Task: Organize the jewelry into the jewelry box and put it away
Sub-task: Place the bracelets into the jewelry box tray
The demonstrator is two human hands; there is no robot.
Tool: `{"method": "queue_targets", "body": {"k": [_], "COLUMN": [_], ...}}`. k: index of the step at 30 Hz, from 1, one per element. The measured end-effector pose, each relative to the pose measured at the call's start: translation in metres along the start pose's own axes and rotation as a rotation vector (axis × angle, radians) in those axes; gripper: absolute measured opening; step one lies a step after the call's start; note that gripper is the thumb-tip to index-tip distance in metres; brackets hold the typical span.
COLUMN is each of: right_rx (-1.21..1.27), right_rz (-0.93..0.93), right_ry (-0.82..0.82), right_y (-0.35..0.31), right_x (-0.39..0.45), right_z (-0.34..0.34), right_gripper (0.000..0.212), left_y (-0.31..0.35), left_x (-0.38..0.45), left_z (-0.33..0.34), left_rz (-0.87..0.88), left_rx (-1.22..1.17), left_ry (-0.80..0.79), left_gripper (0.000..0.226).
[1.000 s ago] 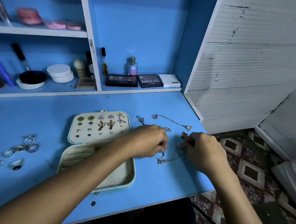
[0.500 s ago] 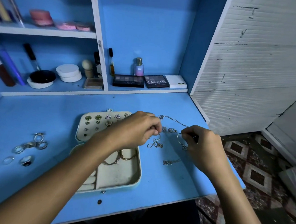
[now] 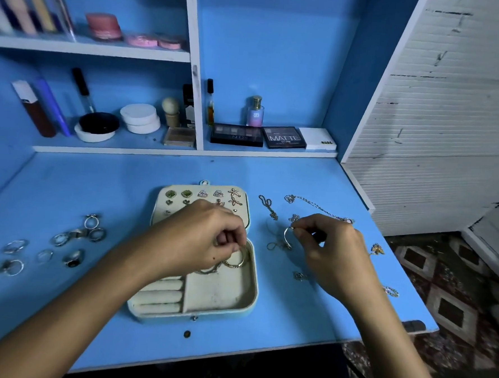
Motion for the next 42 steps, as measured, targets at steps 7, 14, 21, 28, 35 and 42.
{"method": "queue_targets", "body": {"k": [7, 14, 21, 28, 35, 42], "right_rx": [0.040, 0.061, 0.041, -0.020, -0.171, -0.231], "right_rz": [-0.005, 0.002, -0.052, -0.173, -0.275, -0.267], "right_ry": [-0.029, -0.047, -0.089, -0.165, -0.214, -0.267], "right_y": [-0.008, -0.012, -0.020, -0.041, -0.061, -0.069], "right_x": [-0.001, -0.004, -0.010, -0.020, -0.035, -0.044], "right_z": [0.007, 0.007, 0.012, 0.023, 0.043, 0.059], "right_gripper": [0.016, 0.015, 0.020, 0.020, 0.010, 0.018], "left_y": [-0.001, 0.002, -0.008, -0.016, -0.025, -0.022], "left_x": [-0.020, -0.024, -0.018, -0.018, -0.026, -0.035], "left_z": [0.020, 0.022, 0.019, 0.014, -0.013, -0.008], "left_rz": [-0.081, -0.071, -0.058, -0.049, -0.187, -0.293], "left_rx": [-0.022, 0.042, 0.022, 0.001, -0.135, -0.167], "left_ry": [-0.082, -0.061, -0.053, 0.007, 0.136, 0.090], "left_gripper": [0.036, 0.029, 0.041, 0.035, 0.008, 0.016]}}
Point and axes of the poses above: each hand's wrist, its own x-axis towards the middle knuckle, its own z-axis out of the palm, y = z × x, the point moved 10 cm from there along x, towards the middle knuckle, and after that the axes turned 10 degrees about y, right-handed, at the moved point
